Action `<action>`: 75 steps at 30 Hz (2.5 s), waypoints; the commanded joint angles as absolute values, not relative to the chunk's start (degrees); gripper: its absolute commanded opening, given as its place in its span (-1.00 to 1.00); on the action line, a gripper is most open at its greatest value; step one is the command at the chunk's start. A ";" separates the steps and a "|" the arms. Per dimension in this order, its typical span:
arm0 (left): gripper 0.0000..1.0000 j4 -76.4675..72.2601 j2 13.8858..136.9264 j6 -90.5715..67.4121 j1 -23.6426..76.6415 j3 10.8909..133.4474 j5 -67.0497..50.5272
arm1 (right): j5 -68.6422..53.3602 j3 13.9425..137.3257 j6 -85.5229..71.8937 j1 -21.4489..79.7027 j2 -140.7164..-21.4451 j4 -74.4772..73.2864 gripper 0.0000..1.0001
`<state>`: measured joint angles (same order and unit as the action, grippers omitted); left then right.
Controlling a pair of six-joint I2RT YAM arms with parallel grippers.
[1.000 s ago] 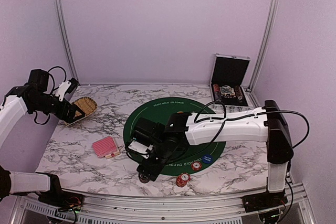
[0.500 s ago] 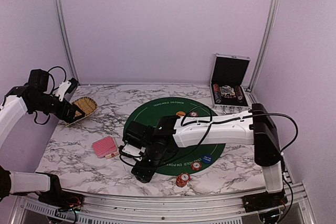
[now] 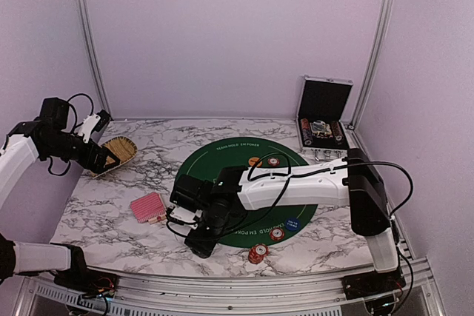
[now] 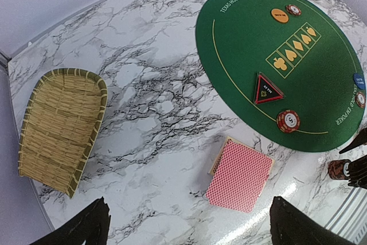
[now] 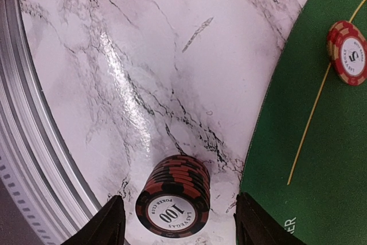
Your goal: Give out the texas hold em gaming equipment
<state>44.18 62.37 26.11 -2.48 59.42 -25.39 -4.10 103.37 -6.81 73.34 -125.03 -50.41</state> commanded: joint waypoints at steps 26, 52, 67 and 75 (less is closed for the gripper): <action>0.98 45.44 61.70 26.89 -2.81 60.03 -25.16 | -4.57 104.96 -6.19 73.92 -126.74 -49.83 -0.13; 0.98 45.48 61.61 26.89 -2.81 60.03 -25.24 | -2.07 106.69 -7.86 73.17 -121.98 -50.95 -0.63; 0.98 45.43 61.94 26.72 -2.81 60.27 -25.49 | 1.95 98.86 -7.03 53.87 -115.11 -47.28 -0.65; 0.98 45.42 62.32 26.75 -2.81 60.88 -25.68 | 4.54 101.66 -7.31 39.04 -120.56 -42.49 -0.66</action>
